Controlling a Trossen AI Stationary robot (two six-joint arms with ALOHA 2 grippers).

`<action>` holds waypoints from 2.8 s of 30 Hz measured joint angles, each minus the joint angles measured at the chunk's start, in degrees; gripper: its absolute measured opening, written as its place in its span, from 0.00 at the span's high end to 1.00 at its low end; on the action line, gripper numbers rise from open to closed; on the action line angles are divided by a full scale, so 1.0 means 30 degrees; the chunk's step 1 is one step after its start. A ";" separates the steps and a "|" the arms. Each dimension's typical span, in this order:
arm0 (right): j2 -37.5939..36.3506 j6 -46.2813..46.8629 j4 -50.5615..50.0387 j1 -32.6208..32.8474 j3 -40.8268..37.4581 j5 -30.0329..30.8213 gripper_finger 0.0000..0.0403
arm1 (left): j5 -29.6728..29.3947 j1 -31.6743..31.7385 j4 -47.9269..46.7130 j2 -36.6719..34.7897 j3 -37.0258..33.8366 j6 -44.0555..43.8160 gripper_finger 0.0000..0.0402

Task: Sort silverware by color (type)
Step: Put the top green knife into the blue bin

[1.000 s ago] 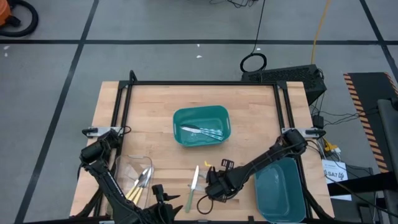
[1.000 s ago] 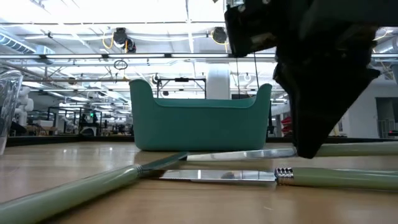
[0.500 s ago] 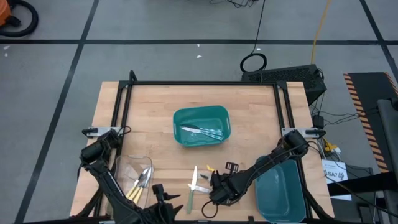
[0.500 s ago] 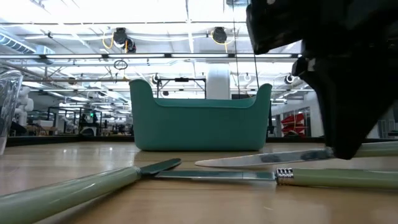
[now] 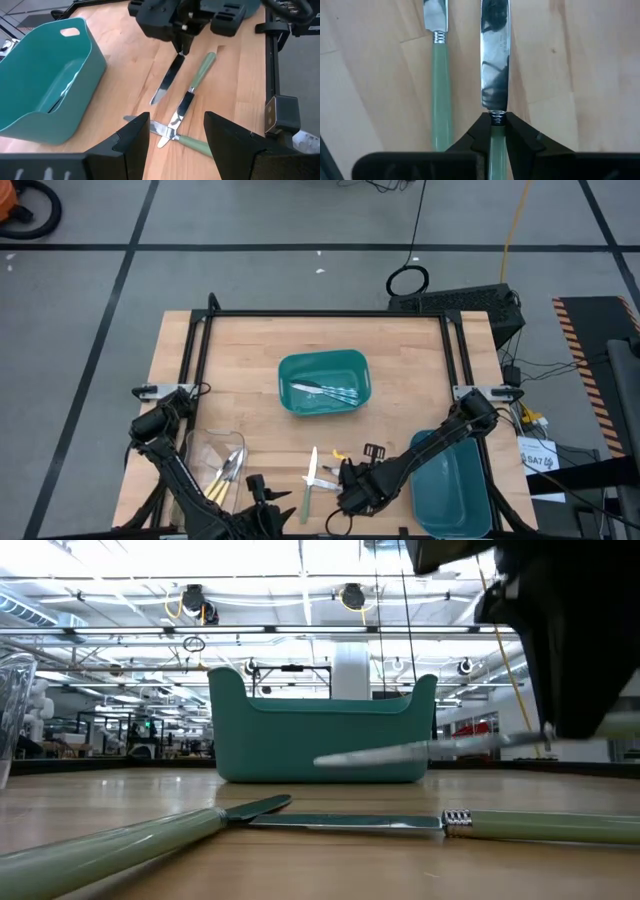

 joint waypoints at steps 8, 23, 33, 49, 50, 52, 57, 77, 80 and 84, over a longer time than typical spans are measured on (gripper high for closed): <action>-0.0007 -0.0022 -0.2827 0.0000 0.1793 0.0076 0.92 | 0.0000 0.0018 -0.0002 0.0007 0.0000 0.0000 0.51; -0.0029 0.0776 -0.6422 0.0218 0.4144 0.0060 1.00 | 0.0000 0.0018 0.0000 0.0015 0.0000 0.0007 0.51; -0.0029 0.3864 -0.3633 0.1504 0.2538 -0.0004 0.92 | 0.0000 0.0018 -0.0007 0.0031 0.0000 0.0009 0.51; -0.0029 0.7016 0.0918 0.3324 -0.1545 -0.1464 0.49 | 0.0000 0.0161 0.0070 0.0036 0.0000 0.0066 0.51; -0.0029 0.6975 0.1177 0.3322 -0.1866 -0.1592 0.48 | 0.0000 0.0198 0.0077 0.0036 0.0000 0.0066 0.51; -0.0029 0.6958 0.1699 0.3257 -0.2498 -0.1613 0.48 | 0.0000 0.0244 0.0120 0.0036 0.0000 0.0073 0.51; -0.0138 0.6494 0.2864 0.2911 -0.3769 -0.2133 0.55 | 0.0000 0.0280 0.0138 0.0036 0.0000 0.0228 0.51; -0.0543 0.3556 0.2343 0.0762 -0.4329 0.0944 0.98 | 0.0007 0.1792 0.0127 0.0036 0.0000 0.2273 0.51; -0.0715 0.2986 0.2430 0.0619 -0.4380 0.1107 0.99 | 0.0137 0.1999 0.0061 0.0293 0.0000 0.2584 0.51; -0.0721 0.2907 0.2549 0.0612 -0.4395 0.1143 1.00 | 0.0943 0.2410 0.0107 0.0908 -0.0001 0.3017 0.51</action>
